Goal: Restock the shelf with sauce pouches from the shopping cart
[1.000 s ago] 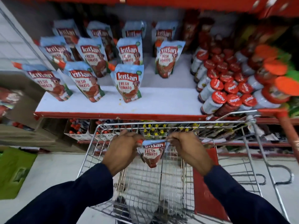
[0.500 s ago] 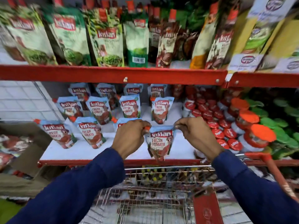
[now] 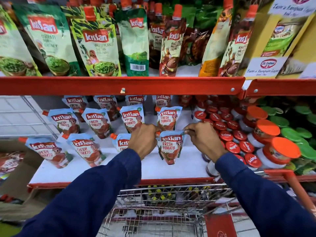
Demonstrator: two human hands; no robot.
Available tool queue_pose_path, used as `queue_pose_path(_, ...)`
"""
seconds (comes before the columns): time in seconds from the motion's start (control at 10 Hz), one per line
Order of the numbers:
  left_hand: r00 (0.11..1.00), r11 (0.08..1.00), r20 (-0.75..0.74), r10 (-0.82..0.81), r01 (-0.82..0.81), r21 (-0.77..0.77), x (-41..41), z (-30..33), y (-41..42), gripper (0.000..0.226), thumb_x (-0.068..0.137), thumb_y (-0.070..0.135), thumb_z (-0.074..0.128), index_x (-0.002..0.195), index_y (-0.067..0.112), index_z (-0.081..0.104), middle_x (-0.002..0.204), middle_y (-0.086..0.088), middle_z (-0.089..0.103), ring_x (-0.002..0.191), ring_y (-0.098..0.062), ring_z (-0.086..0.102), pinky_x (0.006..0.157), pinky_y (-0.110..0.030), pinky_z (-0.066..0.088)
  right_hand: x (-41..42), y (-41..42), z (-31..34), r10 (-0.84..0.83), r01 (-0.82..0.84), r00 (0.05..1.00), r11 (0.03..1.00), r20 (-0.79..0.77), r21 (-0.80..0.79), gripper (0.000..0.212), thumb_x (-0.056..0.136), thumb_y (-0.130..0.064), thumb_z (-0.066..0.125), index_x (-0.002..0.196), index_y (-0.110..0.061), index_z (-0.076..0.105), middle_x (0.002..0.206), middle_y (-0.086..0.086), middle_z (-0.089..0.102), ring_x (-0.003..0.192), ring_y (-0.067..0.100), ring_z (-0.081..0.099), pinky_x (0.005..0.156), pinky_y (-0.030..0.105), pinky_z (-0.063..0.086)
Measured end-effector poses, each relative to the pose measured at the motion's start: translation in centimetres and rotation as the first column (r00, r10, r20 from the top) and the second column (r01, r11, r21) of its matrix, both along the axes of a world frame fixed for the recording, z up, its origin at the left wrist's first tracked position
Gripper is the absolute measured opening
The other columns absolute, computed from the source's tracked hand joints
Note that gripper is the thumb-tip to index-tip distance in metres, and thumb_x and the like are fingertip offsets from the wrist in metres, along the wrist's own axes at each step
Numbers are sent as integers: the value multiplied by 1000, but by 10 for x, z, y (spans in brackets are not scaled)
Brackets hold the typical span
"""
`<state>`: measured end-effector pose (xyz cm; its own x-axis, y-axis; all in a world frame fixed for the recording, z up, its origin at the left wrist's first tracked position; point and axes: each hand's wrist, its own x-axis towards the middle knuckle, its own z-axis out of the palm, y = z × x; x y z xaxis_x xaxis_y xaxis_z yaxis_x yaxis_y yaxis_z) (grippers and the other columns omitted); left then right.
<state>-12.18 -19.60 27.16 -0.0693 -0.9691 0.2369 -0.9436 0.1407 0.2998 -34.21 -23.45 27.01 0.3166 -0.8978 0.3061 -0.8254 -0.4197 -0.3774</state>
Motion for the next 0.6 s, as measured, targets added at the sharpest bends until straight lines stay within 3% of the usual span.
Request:
queue_pose_path(0.1, 999, 999, 30, 23, -24, 30, -2, -8, -5, 17, 81, 0, 60, 75, 14, 53, 68, -7, 54, 66, -35, 58, 56, -33, 35, 0, -3, -7, -3, 3, 1000, 1000, -1, 5, 17, 91, -12, 62, 92, -18, 78, 77, 8, 76, 66, 28, 66, 55, 30, 45)
queue_pose_path(0.2, 999, 999, 47, 26, -28, 42, -2, -15, -7, 14, 79, 1, 60, 74, 13, 54, 68, -9, 52, 70, -38, 59, 55, -34, 35, 1, -4, -14, -11, 11, 1000, 1000, 6, 30, 19, 91, -11, 60, 94, -19, 77, 81, 9, 77, 70, 30, 68, 60, 37, 55)
queue_pose_path(0.4, 1000, 999, -6, -20, 21, 26, 0, -18, -5, 18, 86, 0, 60, 90, 16, 68, 76, -11, 63, 74, -37, 62, 58, -34, 42, 2, -4, -17, -32, 31, 999, 998, 13, 54, 18, 93, -14, 60, 98, -21, 76, 84, 10, 77, 73, 31, 69, 63, 42, 58)
queue_pose_path(0.5, 999, 997, -31, -37, 39, 65, -1, -10, 0, 28, 90, 2, 62, 113, 16, 70, 99, -14, 72, 87, -35, 66, 69, -39, 55, 4, -7, -15, -8, 8, 1000, 995, -4, 100, 22, 92, -15, 60, 106, -23, 74, 96, 9, 77, 82, 31, 70, 70, 44, 59)
queue_pose_path(0.6, 998, 998, -21, -57, 57, 0, 0, -1, 13, 37, 91, 11, 62, 128, 14, 61, 119, -12, 67, 105, -33, 64, 85, -43, 57, 1, 1, -14, -6, 6, 1000, 996, 7, 85, 32, 89, -14, 63, 119, -22, 69, 112, 10, 75, 94, 32, 70, 80, 43, 59)
